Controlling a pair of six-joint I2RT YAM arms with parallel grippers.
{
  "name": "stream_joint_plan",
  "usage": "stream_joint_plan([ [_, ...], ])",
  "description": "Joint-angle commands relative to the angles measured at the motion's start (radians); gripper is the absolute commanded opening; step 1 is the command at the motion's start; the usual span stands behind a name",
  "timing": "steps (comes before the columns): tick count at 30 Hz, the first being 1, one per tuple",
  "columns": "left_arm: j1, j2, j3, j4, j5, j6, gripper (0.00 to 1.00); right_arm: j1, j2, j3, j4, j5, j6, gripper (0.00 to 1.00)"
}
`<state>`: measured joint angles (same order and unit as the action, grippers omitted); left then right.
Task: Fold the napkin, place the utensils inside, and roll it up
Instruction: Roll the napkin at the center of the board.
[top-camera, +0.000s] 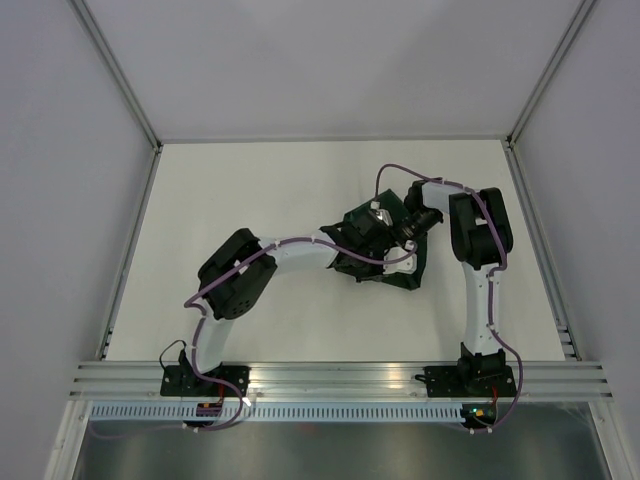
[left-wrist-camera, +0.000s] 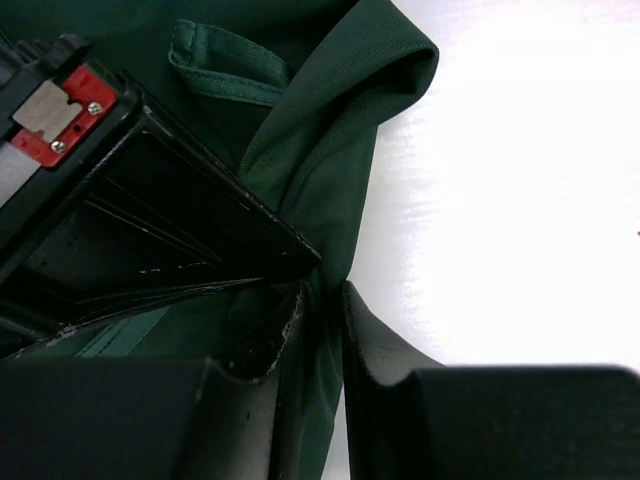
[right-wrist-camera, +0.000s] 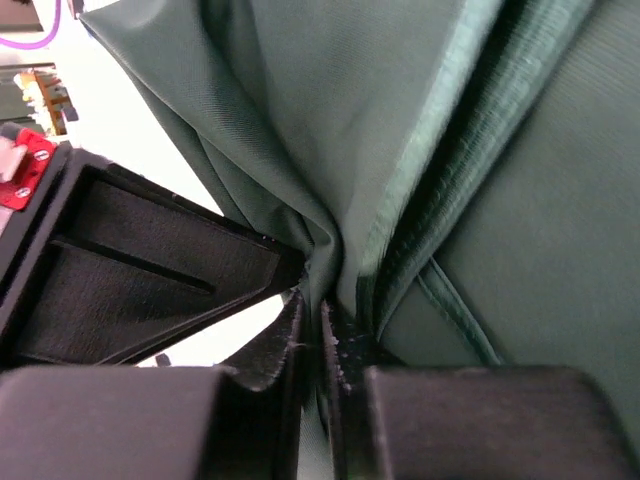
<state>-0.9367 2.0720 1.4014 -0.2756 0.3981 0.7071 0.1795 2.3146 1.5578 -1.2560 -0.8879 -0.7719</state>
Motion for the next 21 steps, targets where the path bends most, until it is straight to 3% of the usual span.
stream_joint_plan([
  [1,-0.002,0.063,0.037,-0.140,0.133,-0.118,0.02,-0.035,-0.035,0.001,0.178,0.112,-0.043,0.18],
  [8,0.029,0.092,0.096,-0.197,0.235,-0.225,0.02,-0.100,-0.125,0.004,0.207,0.021,-0.024,0.41],
  [16,0.075,0.128,0.108,-0.203,0.370,-0.339,0.02,-0.173,-0.228,-0.066,0.277,-0.065,0.006,0.45],
  [21,0.101,0.158,0.139,-0.203,0.459,-0.411,0.02,-0.235,-0.374,-0.171,0.306,-0.109,-0.064,0.45],
])
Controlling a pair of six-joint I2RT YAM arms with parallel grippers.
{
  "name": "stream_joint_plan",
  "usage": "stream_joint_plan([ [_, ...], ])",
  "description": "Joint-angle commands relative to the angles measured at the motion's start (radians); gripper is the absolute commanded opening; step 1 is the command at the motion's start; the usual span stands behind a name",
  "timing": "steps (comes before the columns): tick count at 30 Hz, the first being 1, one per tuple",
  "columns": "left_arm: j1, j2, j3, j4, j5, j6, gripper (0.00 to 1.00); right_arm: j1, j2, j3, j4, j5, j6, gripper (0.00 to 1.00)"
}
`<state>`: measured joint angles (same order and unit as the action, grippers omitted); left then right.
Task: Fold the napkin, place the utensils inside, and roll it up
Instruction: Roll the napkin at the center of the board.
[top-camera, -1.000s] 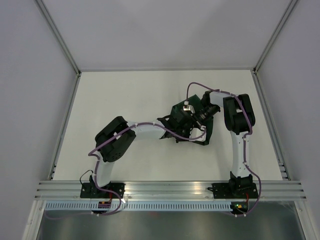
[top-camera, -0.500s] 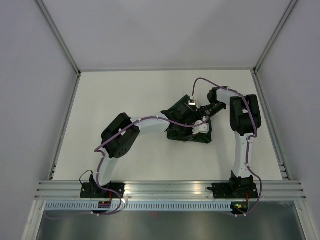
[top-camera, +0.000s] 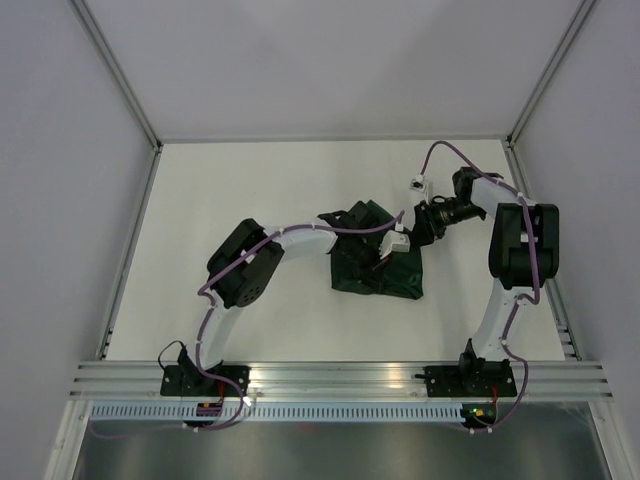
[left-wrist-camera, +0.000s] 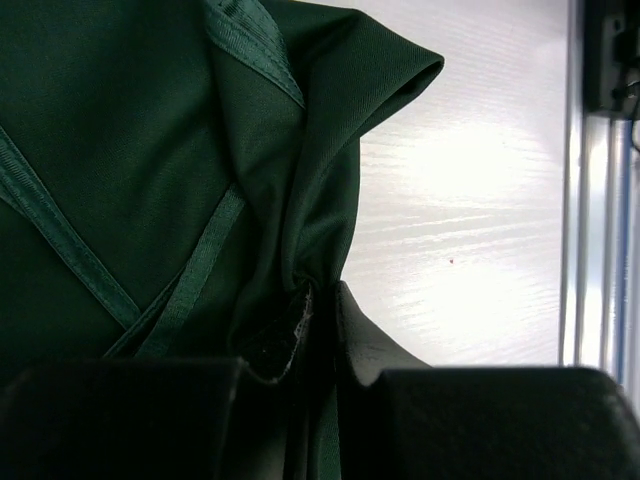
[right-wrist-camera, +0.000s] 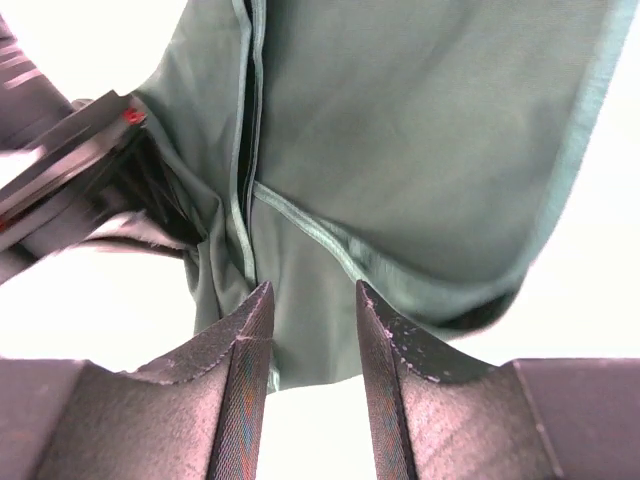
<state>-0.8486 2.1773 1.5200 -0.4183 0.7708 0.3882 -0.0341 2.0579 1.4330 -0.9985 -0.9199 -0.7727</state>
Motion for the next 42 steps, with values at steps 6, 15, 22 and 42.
stream_joint_plan([
  [6,0.052,0.111,0.046,-0.053,0.197,-0.163,0.02,-0.027,-0.373,-0.285,0.175,-0.063,-0.135,0.45],
  [15,0.082,0.167,0.040,0.002,0.271,-0.241,0.02,0.100,-0.699,-0.611,0.328,0.038,-0.306,0.47],
  [22,0.088,0.185,0.025,0.067,0.285,-0.290,0.02,0.301,-0.838,-0.815,0.630,0.200,-0.191,0.53],
  [42,0.091,0.199,0.020,0.098,0.289,-0.305,0.02,0.441,-0.714,-0.873,0.747,0.338,-0.214,0.57],
])
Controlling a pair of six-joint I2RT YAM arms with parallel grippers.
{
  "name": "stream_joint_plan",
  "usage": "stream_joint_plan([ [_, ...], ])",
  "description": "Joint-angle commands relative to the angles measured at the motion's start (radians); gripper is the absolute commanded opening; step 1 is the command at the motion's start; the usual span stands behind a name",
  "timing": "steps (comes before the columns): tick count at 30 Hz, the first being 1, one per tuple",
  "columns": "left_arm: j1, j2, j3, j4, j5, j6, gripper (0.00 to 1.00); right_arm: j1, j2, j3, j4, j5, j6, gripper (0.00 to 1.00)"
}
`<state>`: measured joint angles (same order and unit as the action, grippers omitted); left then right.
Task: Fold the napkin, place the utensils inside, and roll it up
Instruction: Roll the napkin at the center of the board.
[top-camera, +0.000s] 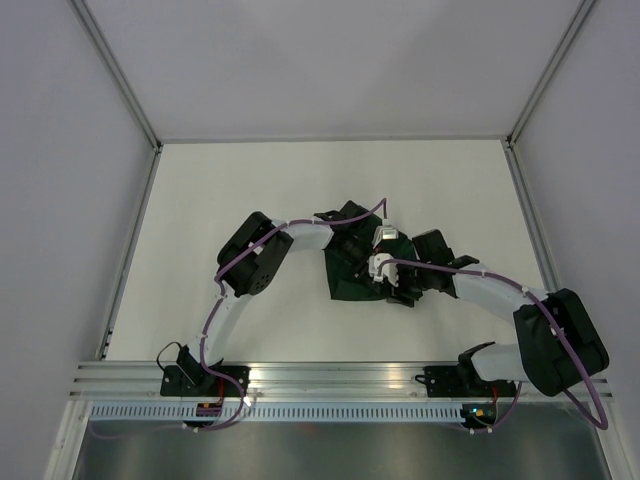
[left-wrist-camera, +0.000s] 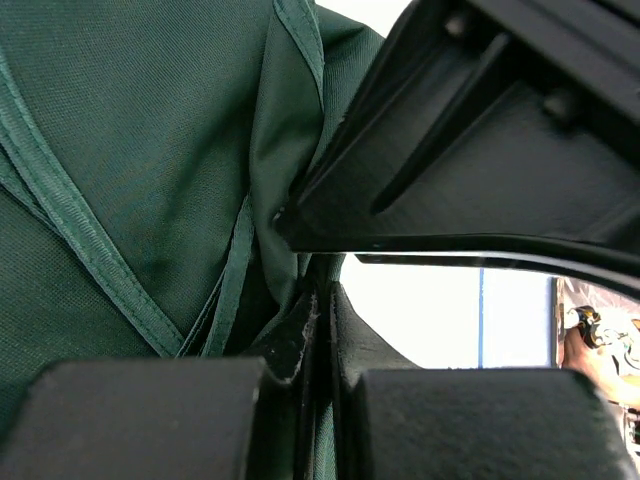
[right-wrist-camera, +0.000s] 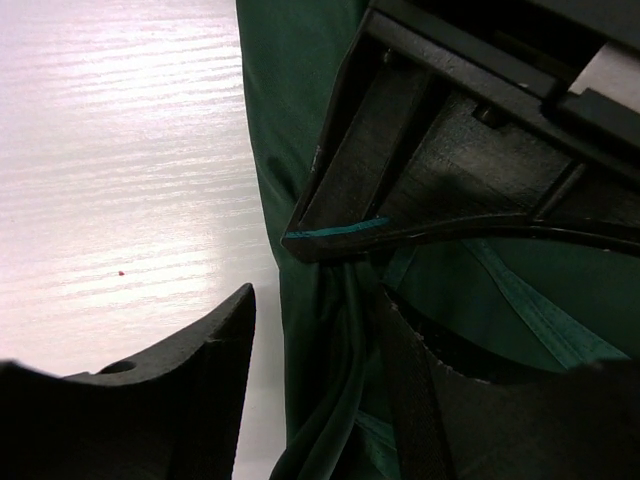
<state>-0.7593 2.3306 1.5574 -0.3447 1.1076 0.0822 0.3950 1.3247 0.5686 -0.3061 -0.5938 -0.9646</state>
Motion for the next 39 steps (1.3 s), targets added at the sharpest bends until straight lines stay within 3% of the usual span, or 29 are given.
stream_joint_plan([
  [1,0.002,0.046,-0.017,0.026,-0.045,-0.001,0.02,0.019,0.027,-0.012,0.061,0.025,-0.023,0.56],
  [8,0.005,0.033,-0.011,0.026,-0.029,0.001,0.04,0.025,0.065,-0.021,0.074,0.052,-0.039,0.47],
  [12,0.005,0.012,-0.002,0.030,-0.020,-0.016,0.14,0.025,0.093,-0.006,0.049,0.054,-0.042,0.37],
  [16,0.011,-0.017,-0.002,0.059,-0.011,-0.061,0.26,0.024,0.125,0.027,0.001,0.029,-0.043,0.11],
  [19,0.021,-0.040,-0.017,0.102,-0.008,-0.109,0.34,0.022,0.159,0.066,-0.060,0.011,-0.054,0.03],
  [29,0.078,-0.177,-0.146,0.375,-0.110,-0.280,0.36,-0.059,0.309,0.215,-0.303,-0.101,-0.157,0.01],
  [34,0.103,-0.290,-0.226,0.455,-0.294,-0.317,0.36,-0.096,0.442,0.335,-0.464,-0.142,-0.218,0.01],
  [39,0.112,-0.418,-0.402,0.590,-0.513,-0.335,0.36,-0.111,0.537,0.444,-0.591,-0.170,-0.244,0.01],
])
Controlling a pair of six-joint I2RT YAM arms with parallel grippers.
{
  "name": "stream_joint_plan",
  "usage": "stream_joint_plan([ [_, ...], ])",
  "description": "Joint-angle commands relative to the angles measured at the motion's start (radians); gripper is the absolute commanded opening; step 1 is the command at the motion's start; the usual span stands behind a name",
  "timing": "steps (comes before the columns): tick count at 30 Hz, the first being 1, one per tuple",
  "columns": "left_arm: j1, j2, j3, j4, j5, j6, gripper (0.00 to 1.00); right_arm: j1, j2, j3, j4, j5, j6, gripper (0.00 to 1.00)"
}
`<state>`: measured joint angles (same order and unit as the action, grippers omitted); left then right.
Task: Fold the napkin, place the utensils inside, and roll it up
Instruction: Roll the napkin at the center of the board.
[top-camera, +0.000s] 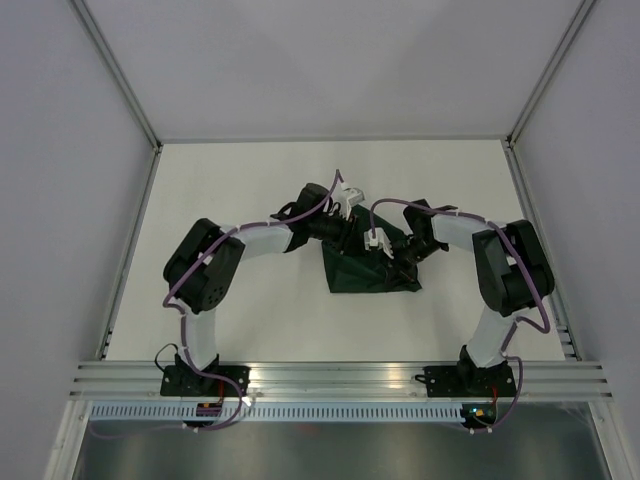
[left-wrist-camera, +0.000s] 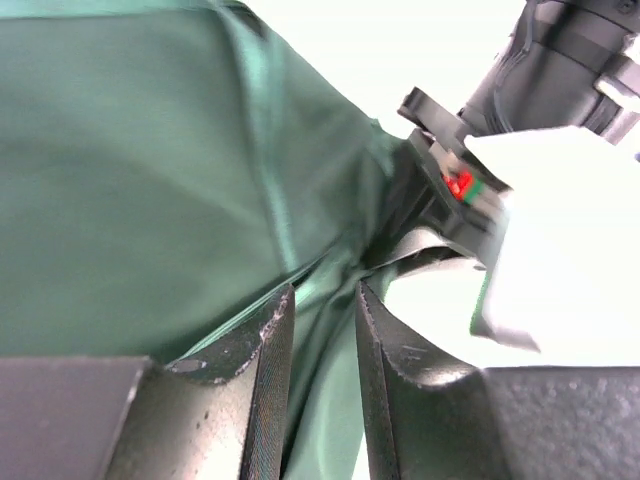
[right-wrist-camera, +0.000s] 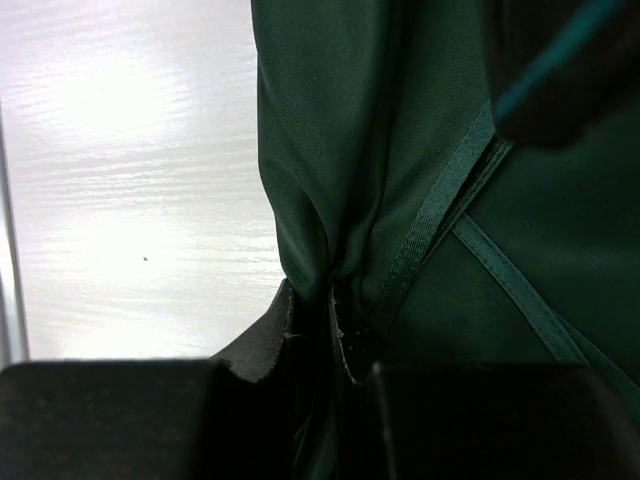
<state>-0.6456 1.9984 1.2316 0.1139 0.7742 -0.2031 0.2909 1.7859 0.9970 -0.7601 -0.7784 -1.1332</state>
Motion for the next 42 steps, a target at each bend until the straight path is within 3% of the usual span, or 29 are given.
stream_joint_plan([
  [1,-0.002,-0.130,-0.101,0.145,-0.214,-0.047,0.36,-0.009,0.111,0.050,-0.172,0.011,-0.076,0.00],
  [8,-0.029,-0.318,-0.329,0.297,-0.420,0.046,0.38,-0.013,0.288,0.244,-0.323,0.002,-0.030,0.00],
  [17,-0.235,-0.417,-0.472,0.371,-0.732,0.416,0.42,-0.015,0.487,0.460,-0.461,-0.002,0.055,0.01],
  [27,-0.403,-0.322,-0.471,0.406,-0.737,0.685,0.47,-0.032,0.578,0.517,-0.478,-0.007,0.079,0.00],
  [42,-0.445,-0.142,-0.435,0.468,-0.693,0.912,0.57,-0.053,0.606,0.523,-0.472,-0.007,0.084,0.00],
])
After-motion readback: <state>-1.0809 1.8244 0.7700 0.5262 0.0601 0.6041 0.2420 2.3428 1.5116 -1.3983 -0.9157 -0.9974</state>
